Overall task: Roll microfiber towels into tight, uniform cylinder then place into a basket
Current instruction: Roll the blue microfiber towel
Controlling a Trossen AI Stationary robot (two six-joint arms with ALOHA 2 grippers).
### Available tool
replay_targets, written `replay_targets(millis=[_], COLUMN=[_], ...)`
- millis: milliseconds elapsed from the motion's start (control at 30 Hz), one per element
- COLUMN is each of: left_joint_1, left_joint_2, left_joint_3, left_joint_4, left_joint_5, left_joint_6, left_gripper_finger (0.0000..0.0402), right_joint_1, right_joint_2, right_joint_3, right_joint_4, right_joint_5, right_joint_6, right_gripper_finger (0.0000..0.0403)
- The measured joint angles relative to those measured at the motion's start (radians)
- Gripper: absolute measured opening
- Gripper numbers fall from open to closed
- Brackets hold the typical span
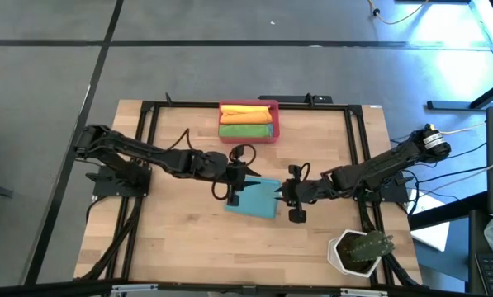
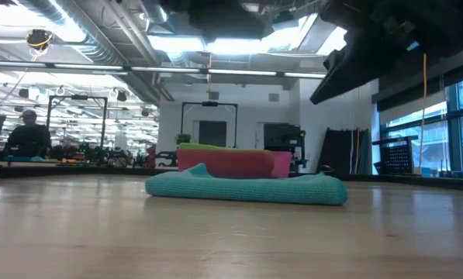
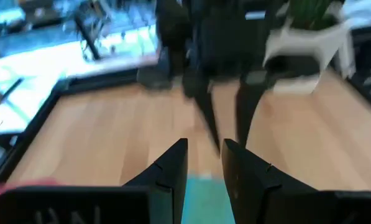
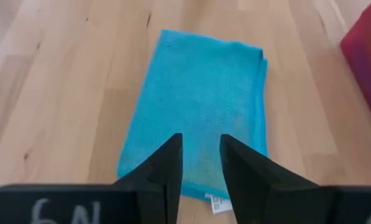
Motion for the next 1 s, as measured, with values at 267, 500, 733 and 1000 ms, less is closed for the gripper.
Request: replay_targets(millis=[267,500,733,1000], left_joint_1=[0.018,0.025,-0.016,-0.07], left_joint_2=[0.037,0.071,0.108,0.205], left_joint_3=[-0.009,-0.007,-0.007,-0.007], left_joint_4=[-0.011,-0.02,-0.059,-0.132], left_joint_5=[-0.059,-0.013,0.062,0.061], left_joint_6=[-0.005,-0.064,-0.09,-0.128], left_gripper_finger=[0.0089,0.0089,0.0089,0.0089], right_joint_1=[-0.027,-0.061,-0.085,-0.127], right_joint_2=[0.025,0.103,0.213,0.292], right_joint_3=[0.0,0.0,0.0,0.0], right_joint_4=[0.163,0.174,0.217,0.251], right_joint_5=[0.042,-0.134,-0.182,-0.193], right_joint_6=[-0.034,-0.047,-0.012,0.059], right_gripper_finger=[0.011,0.0105,0.0073,0.0047])
